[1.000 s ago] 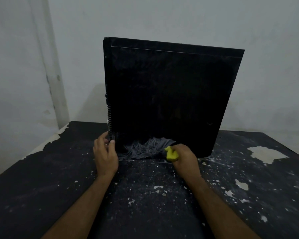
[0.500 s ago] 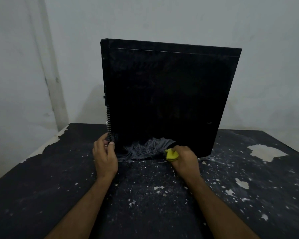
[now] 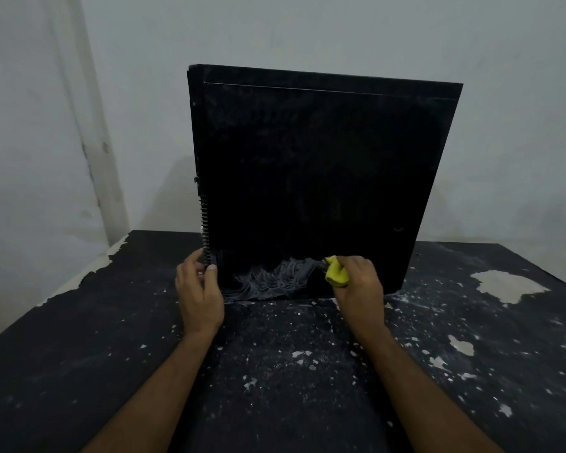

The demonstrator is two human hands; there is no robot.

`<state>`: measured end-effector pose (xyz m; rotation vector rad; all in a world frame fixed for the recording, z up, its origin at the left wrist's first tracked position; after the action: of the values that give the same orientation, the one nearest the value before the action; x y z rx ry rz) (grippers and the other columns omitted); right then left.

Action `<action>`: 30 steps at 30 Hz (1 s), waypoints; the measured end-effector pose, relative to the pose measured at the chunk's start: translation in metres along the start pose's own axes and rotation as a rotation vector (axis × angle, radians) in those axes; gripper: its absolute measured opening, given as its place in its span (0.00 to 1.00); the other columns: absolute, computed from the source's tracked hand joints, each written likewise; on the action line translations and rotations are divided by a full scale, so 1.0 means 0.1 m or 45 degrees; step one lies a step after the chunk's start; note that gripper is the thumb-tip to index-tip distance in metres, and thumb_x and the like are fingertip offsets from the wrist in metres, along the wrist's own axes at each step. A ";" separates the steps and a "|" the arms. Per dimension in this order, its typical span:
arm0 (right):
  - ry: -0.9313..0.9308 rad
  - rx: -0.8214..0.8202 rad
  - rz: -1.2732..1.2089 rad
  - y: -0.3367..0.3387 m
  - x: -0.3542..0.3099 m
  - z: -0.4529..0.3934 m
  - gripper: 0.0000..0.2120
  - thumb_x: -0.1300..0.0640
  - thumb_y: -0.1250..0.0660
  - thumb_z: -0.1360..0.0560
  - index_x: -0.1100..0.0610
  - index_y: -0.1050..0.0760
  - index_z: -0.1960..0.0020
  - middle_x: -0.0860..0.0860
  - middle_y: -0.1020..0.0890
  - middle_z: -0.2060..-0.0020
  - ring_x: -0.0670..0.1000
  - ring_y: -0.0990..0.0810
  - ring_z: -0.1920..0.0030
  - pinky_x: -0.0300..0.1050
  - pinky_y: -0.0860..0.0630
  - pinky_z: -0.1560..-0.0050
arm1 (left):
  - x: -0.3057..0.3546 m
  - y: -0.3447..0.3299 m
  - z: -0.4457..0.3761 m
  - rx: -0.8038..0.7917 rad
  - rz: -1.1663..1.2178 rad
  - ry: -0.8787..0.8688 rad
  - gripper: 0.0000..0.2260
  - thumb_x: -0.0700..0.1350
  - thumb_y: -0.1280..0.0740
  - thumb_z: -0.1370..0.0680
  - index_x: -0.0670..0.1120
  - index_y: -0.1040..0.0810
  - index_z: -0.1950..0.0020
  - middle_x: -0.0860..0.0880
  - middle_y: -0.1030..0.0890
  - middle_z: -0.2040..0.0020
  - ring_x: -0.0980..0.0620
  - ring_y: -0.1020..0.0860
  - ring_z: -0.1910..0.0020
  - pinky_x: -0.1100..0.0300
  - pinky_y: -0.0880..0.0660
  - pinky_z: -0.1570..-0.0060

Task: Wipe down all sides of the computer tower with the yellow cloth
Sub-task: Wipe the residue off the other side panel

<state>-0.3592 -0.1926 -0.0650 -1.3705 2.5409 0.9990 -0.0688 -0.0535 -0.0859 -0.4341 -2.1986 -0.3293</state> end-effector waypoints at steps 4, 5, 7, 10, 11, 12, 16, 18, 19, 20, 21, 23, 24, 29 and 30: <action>0.227 -0.270 0.065 -0.19 -0.17 0.13 0.18 0.64 0.24 0.33 0.61 0.18 0.44 0.55 0.19 0.52 0.59 0.21 0.52 0.56 0.20 0.59 | -0.02 0.00 0.00 0.004 0.005 0.015 0.21 0.52 0.42 0.20 0.47 0.26 0.30 0.49 0.29 0.47 0.45 0.26 0.48 0.51 0.28 0.49; 0.197 -0.276 0.073 -0.17 -0.16 0.12 0.16 0.63 0.23 0.33 0.60 0.18 0.46 0.54 0.18 0.53 0.58 0.21 0.53 0.56 0.20 0.60 | -0.01 0.00 0.00 0.002 0.010 0.011 0.21 0.52 0.42 0.20 0.47 0.26 0.29 0.49 0.29 0.47 0.45 0.26 0.48 0.50 0.28 0.49; 0.030 -0.125 0.031 -0.07 -0.09 -0.01 0.16 0.60 0.21 0.32 0.60 0.18 0.46 0.54 0.19 0.53 0.56 0.22 0.52 0.52 0.21 0.59 | -0.01 0.00 0.00 0.001 0.013 0.004 0.21 0.52 0.42 0.20 0.47 0.26 0.30 0.49 0.29 0.47 0.46 0.27 0.49 0.51 0.28 0.49; 0.006 -0.023 0.003 -0.04 -0.13 -0.07 0.20 0.67 0.23 0.32 0.61 0.20 0.41 0.55 0.20 0.48 0.56 0.23 0.48 0.51 0.23 0.54 | -0.01 -0.01 0.00 0.005 0.012 0.011 0.20 0.51 0.42 0.20 0.47 0.26 0.30 0.48 0.29 0.47 0.47 0.27 0.50 0.52 0.28 0.49; 0.072 -0.102 0.026 -0.11 -0.19 -0.02 0.21 0.67 0.24 0.33 0.60 0.20 0.41 0.54 0.20 0.48 0.56 0.23 0.48 0.51 0.22 0.55 | -0.01 0.00 0.00 0.006 0.018 0.012 0.20 0.51 0.42 0.20 0.46 0.26 0.30 0.48 0.29 0.47 0.48 0.27 0.50 0.53 0.28 0.49; 0.147 -0.207 0.057 -0.19 -0.24 0.05 0.20 0.66 0.23 0.33 0.59 0.19 0.42 0.53 0.20 0.50 0.56 0.23 0.50 0.52 0.22 0.57 | -0.01 0.00 0.00 0.006 0.021 0.010 0.20 0.51 0.42 0.20 0.46 0.26 0.30 0.48 0.29 0.47 0.48 0.27 0.50 0.53 0.28 0.50; 0.021 -0.126 0.021 -0.14 -0.18 -0.03 0.15 0.59 0.21 0.32 0.58 0.19 0.47 0.53 0.20 0.54 0.54 0.23 0.52 0.50 0.23 0.60 | -0.01 -0.02 -0.01 0.002 0.027 0.010 0.20 0.50 0.41 0.20 0.46 0.26 0.30 0.48 0.29 0.47 0.48 0.27 0.50 0.54 0.29 0.50; -0.012 -0.008 -0.031 -0.08 -0.24 -0.10 0.18 0.62 0.23 0.31 0.60 0.20 0.42 0.54 0.21 0.50 0.55 0.24 0.49 0.49 0.24 0.57 | -0.01 -0.03 -0.01 0.002 0.024 0.016 0.20 0.50 0.41 0.19 0.45 0.26 0.30 0.48 0.29 0.47 0.49 0.28 0.49 0.54 0.30 0.49; 0.016 -0.049 -0.024 -0.14 -0.30 -0.07 0.18 0.63 0.23 0.31 0.60 0.20 0.41 0.54 0.21 0.49 0.55 0.24 0.49 0.50 0.24 0.57 | -0.02 -0.02 -0.01 0.002 0.021 0.021 0.20 0.51 0.42 0.19 0.45 0.26 0.30 0.48 0.29 0.47 0.49 0.28 0.49 0.54 0.30 0.49; 0.053 -0.145 -0.001 -0.23 -0.35 -0.01 0.18 0.61 0.24 0.31 0.59 0.20 0.42 0.53 0.21 0.50 0.56 0.24 0.50 0.50 0.24 0.57 | -0.03 -0.02 0.00 0.000 0.021 0.021 0.20 0.51 0.42 0.19 0.46 0.26 0.30 0.48 0.29 0.47 0.48 0.28 0.49 0.54 0.30 0.48; 0.101 -0.237 0.035 -0.31 -0.38 0.07 0.16 0.59 0.24 0.31 0.58 0.19 0.44 0.52 0.21 0.52 0.56 0.23 0.51 0.50 0.23 0.59 | -0.03 -0.01 0.00 -0.004 0.022 0.017 0.20 0.51 0.42 0.19 0.46 0.26 0.30 0.48 0.29 0.48 0.48 0.27 0.49 0.53 0.29 0.48; 0.083 -0.248 0.055 -0.30 -0.32 0.08 0.13 0.56 0.24 0.31 0.57 0.18 0.48 0.51 0.21 0.55 0.55 0.22 0.54 0.48 0.24 0.61 | -0.04 0.00 0.00 -0.006 0.026 0.011 0.21 0.52 0.42 0.20 0.46 0.26 0.29 0.48 0.29 0.48 0.47 0.27 0.49 0.53 0.29 0.49; 0.026 -0.158 0.024 -0.24 -0.27 0.04 0.13 0.56 0.23 0.31 0.57 0.18 0.48 0.51 0.21 0.55 0.54 0.23 0.53 0.47 0.25 0.60 | -0.03 0.00 -0.01 -0.007 0.027 0.011 0.21 0.52 0.43 0.20 0.46 0.26 0.30 0.48 0.29 0.47 0.46 0.27 0.49 0.53 0.29 0.49; 0.130 -0.286 0.074 -0.32 -0.38 0.07 0.17 0.65 0.25 0.32 0.57 0.18 0.44 0.51 0.19 0.51 0.54 0.22 0.51 0.48 0.25 0.58 | -0.01 0.00 -0.01 0.001 0.026 0.002 0.20 0.52 0.43 0.20 0.47 0.26 0.30 0.48 0.29 0.48 0.47 0.27 0.49 0.54 0.30 0.49; 0.140 -0.392 0.131 -0.39 -0.36 0.13 0.13 0.62 0.26 0.31 0.55 0.18 0.48 0.50 0.19 0.54 0.54 0.21 0.53 0.48 0.25 0.60 | -0.01 0.01 -0.01 0.003 0.032 0.001 0.20 0.52 0.43 0.20 0.47 0.26 0.30 0.48 0.29 0.48 0.46 0.27 0.49 0.54 0.30 0.49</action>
<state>-0.3104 -0.1740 -0.0811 -1.4118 2.6451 1.4218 -0.0676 -0.0533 -0.0861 -0.4602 -2.1908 -0.3131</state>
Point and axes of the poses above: each hand's wrist, its own z-axis away from the middle knuckle, its own y-axis out of the back of the hand, x = y × z, the point moved 6 cm from there along -z, towards the middle knuckle
